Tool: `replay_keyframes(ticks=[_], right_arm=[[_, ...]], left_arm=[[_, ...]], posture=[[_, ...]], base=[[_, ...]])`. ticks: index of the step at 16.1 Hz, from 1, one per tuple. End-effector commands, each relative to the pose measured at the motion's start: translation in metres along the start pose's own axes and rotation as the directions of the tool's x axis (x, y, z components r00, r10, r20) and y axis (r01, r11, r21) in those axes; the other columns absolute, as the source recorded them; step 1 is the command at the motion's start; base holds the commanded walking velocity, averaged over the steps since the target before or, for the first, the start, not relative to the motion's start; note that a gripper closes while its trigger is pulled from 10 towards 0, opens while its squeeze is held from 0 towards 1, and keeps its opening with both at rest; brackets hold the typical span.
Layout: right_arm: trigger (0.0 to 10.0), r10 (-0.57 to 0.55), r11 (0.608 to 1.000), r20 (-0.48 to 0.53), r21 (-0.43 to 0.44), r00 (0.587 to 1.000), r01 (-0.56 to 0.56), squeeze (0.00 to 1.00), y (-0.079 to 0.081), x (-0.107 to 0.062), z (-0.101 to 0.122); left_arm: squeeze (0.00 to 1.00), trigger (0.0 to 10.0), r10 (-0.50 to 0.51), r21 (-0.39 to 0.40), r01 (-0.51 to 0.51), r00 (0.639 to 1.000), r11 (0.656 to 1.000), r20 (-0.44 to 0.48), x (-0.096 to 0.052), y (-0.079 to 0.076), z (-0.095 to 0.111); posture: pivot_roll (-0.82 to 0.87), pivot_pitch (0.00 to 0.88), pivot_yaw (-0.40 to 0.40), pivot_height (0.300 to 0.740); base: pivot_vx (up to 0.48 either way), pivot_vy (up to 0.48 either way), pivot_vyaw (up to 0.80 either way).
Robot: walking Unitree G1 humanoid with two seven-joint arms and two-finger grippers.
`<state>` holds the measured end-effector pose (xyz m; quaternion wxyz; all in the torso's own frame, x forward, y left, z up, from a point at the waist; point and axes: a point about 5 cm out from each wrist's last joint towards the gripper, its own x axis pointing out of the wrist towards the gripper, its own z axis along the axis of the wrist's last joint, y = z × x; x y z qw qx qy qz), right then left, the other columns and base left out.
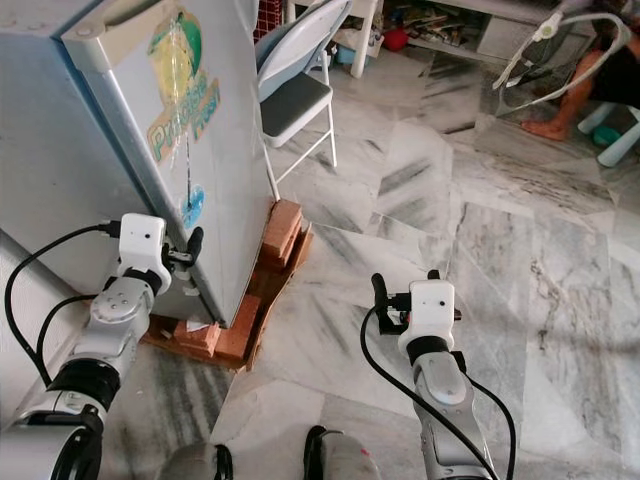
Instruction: Restocking fridge
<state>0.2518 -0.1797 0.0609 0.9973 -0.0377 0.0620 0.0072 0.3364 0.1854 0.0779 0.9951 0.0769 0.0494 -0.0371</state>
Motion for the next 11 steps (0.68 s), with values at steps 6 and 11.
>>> replay_keyframes(ticks=[6,11], right_arm=[[10.0,0.003,1.000,-0.013,-0.008,1.000,-0.003,0.00,-0.001,-0.001,-0.002],[10.0,0.028,0.999,-0.074,-0.013,0.997,-0.029,0.00,0.002,-0.001,-0.012]], left_arm=[[0.00,10.0,-0.107,-0.048,0.112,0.989,0.993,0.102,0.018,-0.033,0.032],[0.00,10.0,-0.435,0.005,0.451,0.856,0.892,0.280,0.019,-0.129,0.084]], posture=[[0.01,0.125,-0.059,0.740],[0.01,0.113,-0.055,0.740]], base=[[0.000,0.000,0.00],[0.000,0.000,0.00]])
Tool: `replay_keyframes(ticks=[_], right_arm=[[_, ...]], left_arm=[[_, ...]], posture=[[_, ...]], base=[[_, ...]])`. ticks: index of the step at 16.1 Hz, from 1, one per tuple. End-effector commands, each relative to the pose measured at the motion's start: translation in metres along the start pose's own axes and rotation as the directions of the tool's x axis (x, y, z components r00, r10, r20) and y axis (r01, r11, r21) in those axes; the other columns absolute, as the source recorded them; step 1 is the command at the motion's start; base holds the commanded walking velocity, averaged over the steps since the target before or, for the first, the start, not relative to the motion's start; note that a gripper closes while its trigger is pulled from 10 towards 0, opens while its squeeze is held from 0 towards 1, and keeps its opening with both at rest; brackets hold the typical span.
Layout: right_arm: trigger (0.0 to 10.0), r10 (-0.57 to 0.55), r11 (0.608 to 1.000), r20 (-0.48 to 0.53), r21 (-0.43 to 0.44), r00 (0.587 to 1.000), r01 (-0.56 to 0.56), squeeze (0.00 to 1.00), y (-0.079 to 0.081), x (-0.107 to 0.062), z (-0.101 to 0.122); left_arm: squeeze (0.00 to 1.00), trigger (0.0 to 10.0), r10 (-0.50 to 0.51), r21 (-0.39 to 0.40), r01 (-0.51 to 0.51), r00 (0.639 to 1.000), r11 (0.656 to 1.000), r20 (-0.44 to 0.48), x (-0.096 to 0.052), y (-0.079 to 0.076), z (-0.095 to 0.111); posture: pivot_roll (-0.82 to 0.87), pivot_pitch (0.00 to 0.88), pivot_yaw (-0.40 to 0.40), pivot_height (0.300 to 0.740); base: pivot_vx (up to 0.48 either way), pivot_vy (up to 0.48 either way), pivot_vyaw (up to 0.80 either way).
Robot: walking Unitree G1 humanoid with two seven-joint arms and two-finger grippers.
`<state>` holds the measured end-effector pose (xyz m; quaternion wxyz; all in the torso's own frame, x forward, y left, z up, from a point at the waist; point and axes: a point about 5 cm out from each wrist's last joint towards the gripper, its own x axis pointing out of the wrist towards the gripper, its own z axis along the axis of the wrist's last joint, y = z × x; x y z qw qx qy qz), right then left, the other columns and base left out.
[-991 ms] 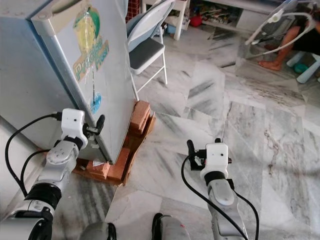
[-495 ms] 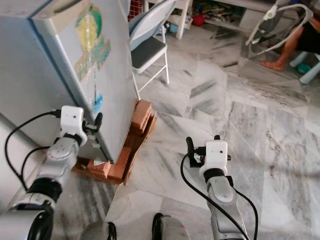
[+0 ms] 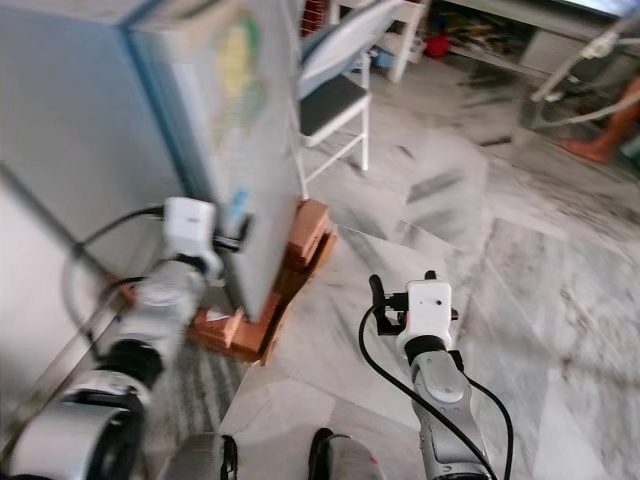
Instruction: Restocking fridge
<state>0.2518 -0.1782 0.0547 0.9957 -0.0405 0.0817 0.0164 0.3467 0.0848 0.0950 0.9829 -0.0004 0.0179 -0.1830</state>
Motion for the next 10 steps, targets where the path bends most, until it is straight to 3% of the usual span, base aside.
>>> replay_keyframes(ticks=[1,2,4,5,6,8,10], right_arm=[[10.0,0.022,1.000,-0.059,-0.010,0.998,-0.023,0.00,0.002,-0.003,-0.010],[10.0,0.056,0.998,-0.112,-0.013,0.992,-0.058,0.00,0.005,-0.006,-0.019],[10.0,0.098,0.995,-0.166,-0.014,0.981,-0.101,0.00,0.008,-0.010,-0.027],[10.0,0.155,0.988,-0.198,0.014,0.968,-0.155,0.00,0.013,-0.015,-0.032],[10.0,0.220,0.975,-0.236,0.032,0.947,-0.219,0.00,0.017,-0.022,-0.039],[10.0,0.236,0.971,-0.244,0.040,0.941,-0.234,0.00,0.019,-0.024,-0.041],[10.0,0.237,0.971,-0.237,0.039,0.942,-0.234,0.00,0.021,-0.019,-0.039]], left_arm=[[0.00,10.0,-0.351,0.114,0.334,0.915,0.935,0.201,0.020,-0.080,0.057],[0.00,10.0,-0.532,0.109,0.522,0.812,0.846,0.242,0.009,-0.131,0.067],[0.00,10.0,-0.589,0.121,0.579,0.769,0.806,0.249,0.004,-0.149,0.068],[0.00,10.0,-0.571,0.113,0.561,0.787,0.820,0.232,0.008,-0.146,0.065],[0.00,10.0,-0.510,0.122,0.495,0.833,0.860,0.217,0.017,-0.126,0.066],[0.00,10.0,-0.443,0.121,0.427,0.871,0.896,0.213,0.021,-0.102,0.067],[0.00,10.0,-0.361,0.118,0.345,0.917,0.931,0.168,0.018,-0.072,0.056]], posture=[[0.01,0.111,-0.053,0.740],[0.01,0.105,-0.049,0.740],[0.00,0.103,-0.046,0.740],[0.00,0.101,-0.045,0.740],[0.00,0.101,-0.042,0.740],[0.01,0.099,-0.042,0.740],[0.02,0.098,-0.040,0.740]], base=[[0.000,0.000,0.00],[0.000,0.000,0.00],[0.000,0.000,0.00],[0.000,0.000,0.00],[0.000,0.000,0.00],[0.000,0.000,0.00],[0.000,0.000,0.00]])
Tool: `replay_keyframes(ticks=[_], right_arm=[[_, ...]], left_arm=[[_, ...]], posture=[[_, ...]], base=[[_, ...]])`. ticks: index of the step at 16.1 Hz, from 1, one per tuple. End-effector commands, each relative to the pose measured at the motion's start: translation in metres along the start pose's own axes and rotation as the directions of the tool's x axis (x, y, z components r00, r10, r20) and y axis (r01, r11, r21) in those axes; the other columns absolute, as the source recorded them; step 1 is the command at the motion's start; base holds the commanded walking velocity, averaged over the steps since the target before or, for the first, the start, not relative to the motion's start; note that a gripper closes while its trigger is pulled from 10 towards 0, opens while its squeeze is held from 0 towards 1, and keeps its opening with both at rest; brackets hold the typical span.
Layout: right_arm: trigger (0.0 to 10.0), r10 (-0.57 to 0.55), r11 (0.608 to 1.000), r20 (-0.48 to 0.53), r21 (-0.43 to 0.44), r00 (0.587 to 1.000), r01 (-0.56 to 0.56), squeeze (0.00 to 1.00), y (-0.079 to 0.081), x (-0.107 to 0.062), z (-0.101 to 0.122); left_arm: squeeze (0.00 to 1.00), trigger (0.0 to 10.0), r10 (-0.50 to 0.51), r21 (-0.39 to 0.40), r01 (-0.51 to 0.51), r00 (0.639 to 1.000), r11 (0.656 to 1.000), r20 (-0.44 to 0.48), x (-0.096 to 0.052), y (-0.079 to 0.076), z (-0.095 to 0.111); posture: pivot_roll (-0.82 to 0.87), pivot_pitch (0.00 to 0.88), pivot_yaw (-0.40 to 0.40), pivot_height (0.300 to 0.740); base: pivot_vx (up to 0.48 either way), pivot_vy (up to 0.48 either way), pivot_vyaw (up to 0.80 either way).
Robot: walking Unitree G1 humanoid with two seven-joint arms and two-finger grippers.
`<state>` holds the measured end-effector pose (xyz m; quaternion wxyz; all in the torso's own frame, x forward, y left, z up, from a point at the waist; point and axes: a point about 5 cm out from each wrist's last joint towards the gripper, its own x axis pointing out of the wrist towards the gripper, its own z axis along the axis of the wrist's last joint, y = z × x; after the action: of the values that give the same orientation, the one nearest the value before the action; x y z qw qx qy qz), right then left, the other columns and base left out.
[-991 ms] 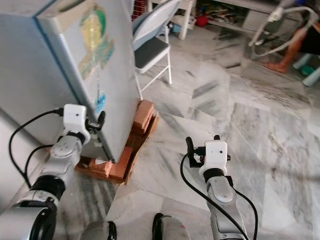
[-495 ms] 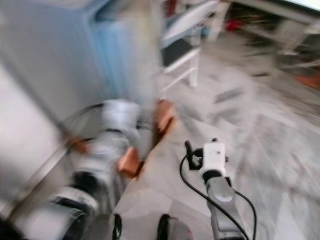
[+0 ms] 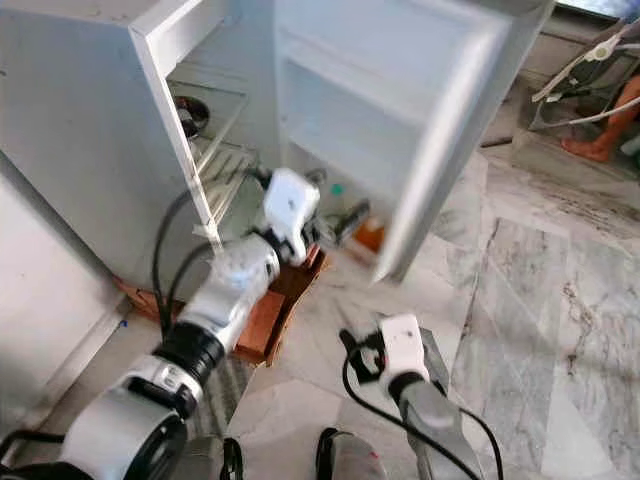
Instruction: Restocking fridge
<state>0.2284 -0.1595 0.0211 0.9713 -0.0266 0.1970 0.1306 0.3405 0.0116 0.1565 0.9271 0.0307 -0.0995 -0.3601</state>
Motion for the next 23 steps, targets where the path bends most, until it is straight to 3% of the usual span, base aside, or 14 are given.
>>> replay_keyframes(ticks=[1,3,4,6,8,10,15,23], right_arm=[[10.0,-0.006,1.000,0.008,0.009,1.000,0.006,0.00,0.000,0.002,0.001],[10.0,-0.010,1.000,0.050,0.021,0.999,0.009,0.00,0.001,0.005,0.009],[10.0,-0.032,0.999,0.084,0.033,0.996,0.030,0.00,0.000,0.006,0.016],[10.0,-0.049,0.998,0.094,0.030,0.994,0.046,0.00,-0.001,0.007,0.018],[10.0,-0.071,0.997,0.108,0.037,0.992,0.067,0.00,-0.003,0.009,0.020],[10.0,-0.076,0.997,0.114,0.038,0.991,0.072,0.00,-0.004,0.011,0.022],[10.0,-0.063,0.998,0.136,0.008,0.989,0.062,0.00,-0.001,0.015,0.029],[10.0,-0.107,0.994,0.195,0.018,0.975,0.106,0.00,-0.004,0.013,0.037]], left_arm=[[0.00,10.0,0.053,-0.013,-0.054,0.997,0.998,-0.064,-0.016,0.010,-0.018],[0.00,10.0,0.113,-0.012,-0.115,0.989,0.993,-0.100,-0.034,0.023,-0.032],[0.00,10.0,0.187,-0.001,-0.189,0.973,0.982,-0.137,-0.056,0.037,-0.043],[0.00,10.0,0.252,0.001,-0.256,0.954,0.967,-0.161,-0.074,0.047,-0.049],[0.00,10.0,0.380,0.042,-0.379,0.905,0.924,-0.189,-0.112,0.069,-0.054],[0.00,10.0,0.433,0.066,-0.429,0.877,0.901,-0.209,-0.131,0.074,-0.057],[0.00,10.0,0.474,0.056,-0.475,0.851,0.878,-0.227,-0.150,0.065,-0.054],[0.00,10.0,0.509,0.063,-0.514,0.812,0.856,-0.284,-0.162,0.057,-0.060]], posture=[[0.03,0.094,-0.039,0.740],[0.03,0.094,-0.041,0.740],[0.04,0.094,-0.042,0.740],[0.05,0.094,-0.043,0.740],[0.07,0.098,-0.050,0.740],[0.09,0.108,-0.059,0.740],[0.10,0.128,-0.063,0.740],[0.08,0.108,-0.074,0.740]], base=[[0.000,0.000,0.00],[0.000,0.000,0.00],[0.000,-0.277,0.00],[0.000,-0.307,0.00],[0.000,-0.308,0.00],[0.000,-0.373,0.00],[0.000,-0.427,-0.19],[0.116,-0.422,-0.18]])
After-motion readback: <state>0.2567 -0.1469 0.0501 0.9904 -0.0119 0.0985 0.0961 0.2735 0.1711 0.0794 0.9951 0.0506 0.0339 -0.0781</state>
